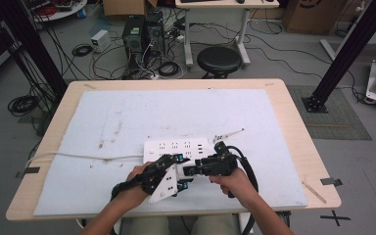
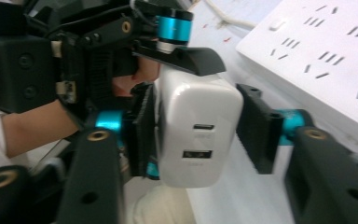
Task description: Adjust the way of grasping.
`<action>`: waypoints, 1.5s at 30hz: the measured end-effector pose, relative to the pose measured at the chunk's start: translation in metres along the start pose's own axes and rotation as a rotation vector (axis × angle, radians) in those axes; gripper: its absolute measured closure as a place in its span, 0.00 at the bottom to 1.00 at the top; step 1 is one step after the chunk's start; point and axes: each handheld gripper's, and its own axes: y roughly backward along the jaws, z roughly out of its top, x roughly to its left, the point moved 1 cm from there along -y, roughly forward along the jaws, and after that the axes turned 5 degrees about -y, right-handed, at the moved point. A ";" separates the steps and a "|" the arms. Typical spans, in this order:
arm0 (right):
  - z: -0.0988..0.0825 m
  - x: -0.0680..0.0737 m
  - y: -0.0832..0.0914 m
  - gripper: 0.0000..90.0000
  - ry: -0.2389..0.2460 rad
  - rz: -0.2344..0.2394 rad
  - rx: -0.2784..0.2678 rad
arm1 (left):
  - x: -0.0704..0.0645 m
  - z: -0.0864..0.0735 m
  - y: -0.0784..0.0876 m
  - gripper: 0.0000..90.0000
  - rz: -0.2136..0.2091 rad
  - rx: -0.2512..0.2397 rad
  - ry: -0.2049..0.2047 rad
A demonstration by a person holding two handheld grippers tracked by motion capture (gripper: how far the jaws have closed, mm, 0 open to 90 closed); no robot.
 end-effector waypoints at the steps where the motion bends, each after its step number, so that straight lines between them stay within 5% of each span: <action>1: 0.000 0.000 0.000 0.64 0.008 0.003 0.001 | 0.000 0.001 0.000 0.47 0.002 0.001 -0.008; 7: 0.000 0.000 0.002 0.69 -0.040 0.015 0.005 | -0.001 -0.001 0.000 0.47 0.009 -0.013 0.006; 14: -0.001 0.003 0.008 0.71 0.030 -0.127 -0.013 | 0.006 -0.021 0.003 0.32 -0.054 -0.057 0.267; 20: 0.003 0.003 0.022 0.71 0.100 -0.239 -0.013 | 0.011 -0.046 0.021 0.29 -0.024 -0.138 0.476; 26: 0.008 0.010 0.030 0.71 0.178 -0.331 0.037 | 0.021 -0.067 0.044 0.26 0.030 -0.185 0.621; 35: 0.012 0.015 0.051 0.71 0.262 -0.485 0.135 | 0.024 -0.077 0.067 0.26 0.086 -0.157 0.671; 45: 0.013 0.020 0.074 0.71 0.288 -0.565 0.144 | 0.027 -0.088 0.077 0.27 0.137 -0.145 0.682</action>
